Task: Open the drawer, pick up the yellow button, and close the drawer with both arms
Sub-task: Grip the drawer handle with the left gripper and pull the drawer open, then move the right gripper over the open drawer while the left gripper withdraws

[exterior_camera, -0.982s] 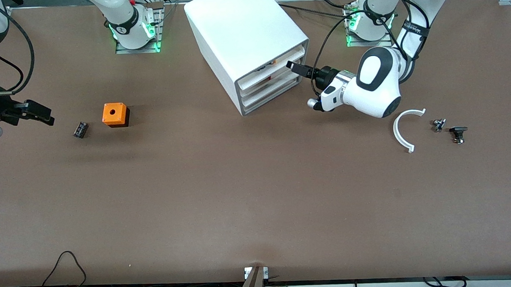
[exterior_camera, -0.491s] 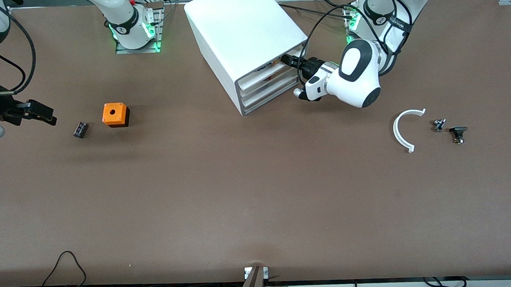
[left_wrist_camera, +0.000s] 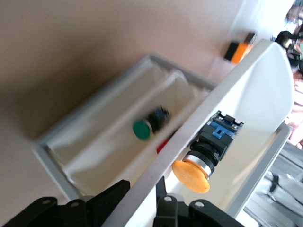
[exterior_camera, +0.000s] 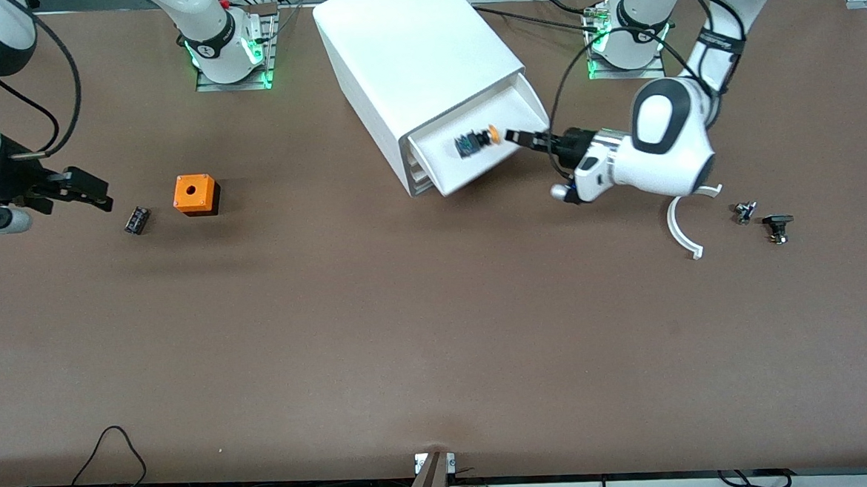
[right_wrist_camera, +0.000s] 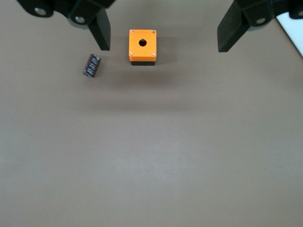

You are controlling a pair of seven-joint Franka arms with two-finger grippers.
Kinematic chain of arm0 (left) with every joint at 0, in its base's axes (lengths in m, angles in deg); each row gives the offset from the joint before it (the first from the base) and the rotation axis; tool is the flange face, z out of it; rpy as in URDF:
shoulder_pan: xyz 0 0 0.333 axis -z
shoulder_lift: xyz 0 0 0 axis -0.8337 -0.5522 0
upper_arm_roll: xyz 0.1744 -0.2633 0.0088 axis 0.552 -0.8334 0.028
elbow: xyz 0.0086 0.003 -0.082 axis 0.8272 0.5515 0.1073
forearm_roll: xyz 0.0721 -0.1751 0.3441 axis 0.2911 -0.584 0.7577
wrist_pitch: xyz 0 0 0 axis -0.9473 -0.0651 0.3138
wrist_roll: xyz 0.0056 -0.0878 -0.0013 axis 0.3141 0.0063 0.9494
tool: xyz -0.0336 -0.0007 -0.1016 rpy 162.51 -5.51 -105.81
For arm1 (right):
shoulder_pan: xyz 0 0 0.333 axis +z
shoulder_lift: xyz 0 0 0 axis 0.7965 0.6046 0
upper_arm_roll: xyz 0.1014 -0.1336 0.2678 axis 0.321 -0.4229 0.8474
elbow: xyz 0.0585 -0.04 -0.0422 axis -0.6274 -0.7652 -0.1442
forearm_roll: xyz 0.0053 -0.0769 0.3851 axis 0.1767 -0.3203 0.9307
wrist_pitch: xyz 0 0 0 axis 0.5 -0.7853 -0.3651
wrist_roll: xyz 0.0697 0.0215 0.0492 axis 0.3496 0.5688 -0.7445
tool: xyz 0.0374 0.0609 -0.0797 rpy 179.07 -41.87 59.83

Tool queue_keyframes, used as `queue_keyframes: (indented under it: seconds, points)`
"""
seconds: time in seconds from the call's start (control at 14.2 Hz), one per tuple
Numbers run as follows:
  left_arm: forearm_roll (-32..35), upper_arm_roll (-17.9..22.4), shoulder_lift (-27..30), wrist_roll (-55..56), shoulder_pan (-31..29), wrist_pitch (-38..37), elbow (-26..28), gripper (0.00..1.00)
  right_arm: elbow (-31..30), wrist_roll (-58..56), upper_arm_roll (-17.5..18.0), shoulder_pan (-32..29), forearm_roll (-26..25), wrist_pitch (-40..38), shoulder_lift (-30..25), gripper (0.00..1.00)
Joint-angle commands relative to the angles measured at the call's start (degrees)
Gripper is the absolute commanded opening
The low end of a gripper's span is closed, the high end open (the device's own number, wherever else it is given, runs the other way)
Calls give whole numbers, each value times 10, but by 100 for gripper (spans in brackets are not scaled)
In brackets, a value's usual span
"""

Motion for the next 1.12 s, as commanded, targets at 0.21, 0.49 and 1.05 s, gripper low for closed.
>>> queue_keyframes:
  seconds: [0.21,0.49,1.05]
  points:
    - [36,13,6,19,8,74,-11,100,10,-3,91,10,50,67,17,100]
    - [131,55,54,18,-19,87,-45,100,34,-46,120,79,80,143,70,100]
    - [453,108,180,30,-44,-14,-152,100,291,-157,114,296,22,143,292,100]
